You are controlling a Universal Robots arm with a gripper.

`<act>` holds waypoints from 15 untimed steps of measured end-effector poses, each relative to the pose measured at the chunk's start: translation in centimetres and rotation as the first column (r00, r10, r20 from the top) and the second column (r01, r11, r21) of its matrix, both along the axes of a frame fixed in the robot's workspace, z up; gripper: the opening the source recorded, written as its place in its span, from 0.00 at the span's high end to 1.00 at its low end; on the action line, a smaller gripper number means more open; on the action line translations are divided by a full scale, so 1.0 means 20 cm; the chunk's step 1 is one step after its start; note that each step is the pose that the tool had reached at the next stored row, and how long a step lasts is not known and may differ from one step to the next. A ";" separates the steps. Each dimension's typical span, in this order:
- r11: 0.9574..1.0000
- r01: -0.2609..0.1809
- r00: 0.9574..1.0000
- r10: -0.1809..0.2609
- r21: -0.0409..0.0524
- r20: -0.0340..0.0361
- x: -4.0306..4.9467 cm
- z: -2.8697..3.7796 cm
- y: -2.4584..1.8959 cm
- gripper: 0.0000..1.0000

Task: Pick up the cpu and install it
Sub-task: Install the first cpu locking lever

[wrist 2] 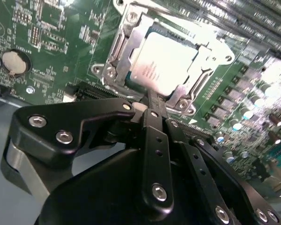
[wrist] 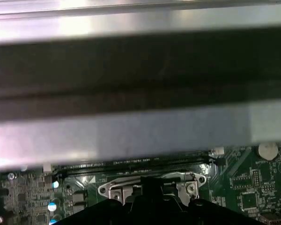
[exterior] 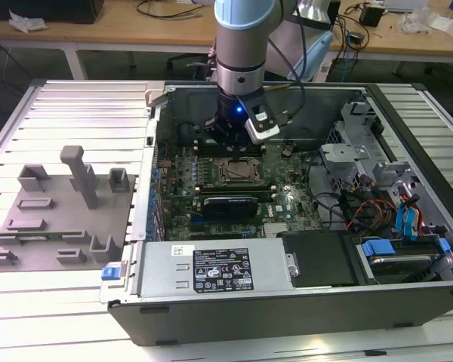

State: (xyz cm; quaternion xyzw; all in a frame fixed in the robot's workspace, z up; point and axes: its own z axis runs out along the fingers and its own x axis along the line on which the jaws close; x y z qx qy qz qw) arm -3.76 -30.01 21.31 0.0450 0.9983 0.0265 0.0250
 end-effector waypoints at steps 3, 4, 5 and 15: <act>1.000 -0.003 1.000 0.003 0.000 0.000 0.000 0.000 -0.033 0.89; 1.000 -0.004 1.000 0.004 0.000 0.000 0.000 0.000 -0.050 0.89; 1.000 -0.005 1.000 0.005 0.000 0.000 0.000 -0.001 -0.063 0.89; 1.000 -0.012 1.000 0.012 0.000 -0.006 0.039 -0.002 -0.170 0.89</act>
